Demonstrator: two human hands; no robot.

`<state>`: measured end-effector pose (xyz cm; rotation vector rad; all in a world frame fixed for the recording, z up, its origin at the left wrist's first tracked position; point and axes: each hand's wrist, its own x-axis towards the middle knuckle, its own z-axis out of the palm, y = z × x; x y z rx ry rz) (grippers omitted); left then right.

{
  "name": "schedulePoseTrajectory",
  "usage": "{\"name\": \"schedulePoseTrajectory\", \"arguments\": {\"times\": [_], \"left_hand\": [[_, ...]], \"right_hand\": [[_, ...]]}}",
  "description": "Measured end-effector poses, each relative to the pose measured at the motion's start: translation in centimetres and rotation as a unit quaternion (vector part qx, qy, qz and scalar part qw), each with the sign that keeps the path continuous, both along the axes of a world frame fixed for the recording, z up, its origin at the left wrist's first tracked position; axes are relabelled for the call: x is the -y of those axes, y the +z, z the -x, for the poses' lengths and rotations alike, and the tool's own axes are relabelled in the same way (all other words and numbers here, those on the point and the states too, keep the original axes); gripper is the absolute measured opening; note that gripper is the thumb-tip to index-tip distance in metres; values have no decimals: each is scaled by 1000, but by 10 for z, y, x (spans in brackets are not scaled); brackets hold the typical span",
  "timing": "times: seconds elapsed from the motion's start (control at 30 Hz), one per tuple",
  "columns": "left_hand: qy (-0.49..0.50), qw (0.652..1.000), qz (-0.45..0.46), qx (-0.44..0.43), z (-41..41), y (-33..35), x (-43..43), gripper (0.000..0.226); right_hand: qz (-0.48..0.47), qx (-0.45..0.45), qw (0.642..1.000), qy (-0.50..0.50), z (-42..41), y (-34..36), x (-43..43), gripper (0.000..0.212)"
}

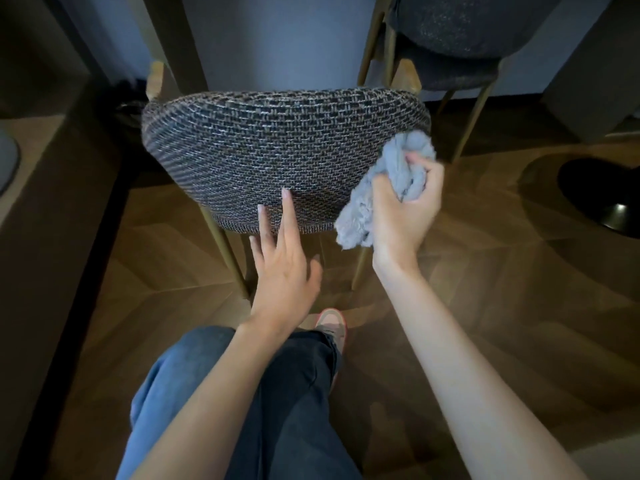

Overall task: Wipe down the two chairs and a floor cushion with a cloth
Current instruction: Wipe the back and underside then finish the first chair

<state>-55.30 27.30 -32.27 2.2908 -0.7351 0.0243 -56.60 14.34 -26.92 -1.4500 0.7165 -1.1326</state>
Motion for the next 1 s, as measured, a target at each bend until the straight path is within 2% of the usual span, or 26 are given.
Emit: {"name": "schedulePoseTrajectory", "arguments": {"times": [0.13, 0.2, 0.33, 0.43, 0.57, 0.77, 0.9, 1.0], "left_hand": [[19, 995, 67, 65, -3, 7, -14, 88], [35, 990, 104, 93, -6, 9, -20, 86], [52, 984, 133, 106, -12, 8, -25, 85], [44, 981, 144, 121, -13, 8, -24, 84], [51, 982, 142, 116, -17, 6, -24, 83], [56, 980, 140, 127, -17, 6, -22, 83], [53, 981, 130, 130, -16, 6, -21, 82], [52, 983, 126, 127, -15, 6, -24, 80]], "right_hand": [[55, 41, 995, 72, 2, 24, -22, 21], [71, 47, 993, 83, 6, 22, -24, 29], [39, 89, 994, 40, 3, 17, -21, 39], [36, 44, 998, 21, -10, 15, -29, 42], [88, 12, 994, -66, -28, 3, -43, 39], [118, 79, 983, -120, -40, -8, -43, 33], [138, -1, 986, -89, -37, -43, -35, 27], [33, -131, 991, -19, -23, -69, -30, 28]]}}
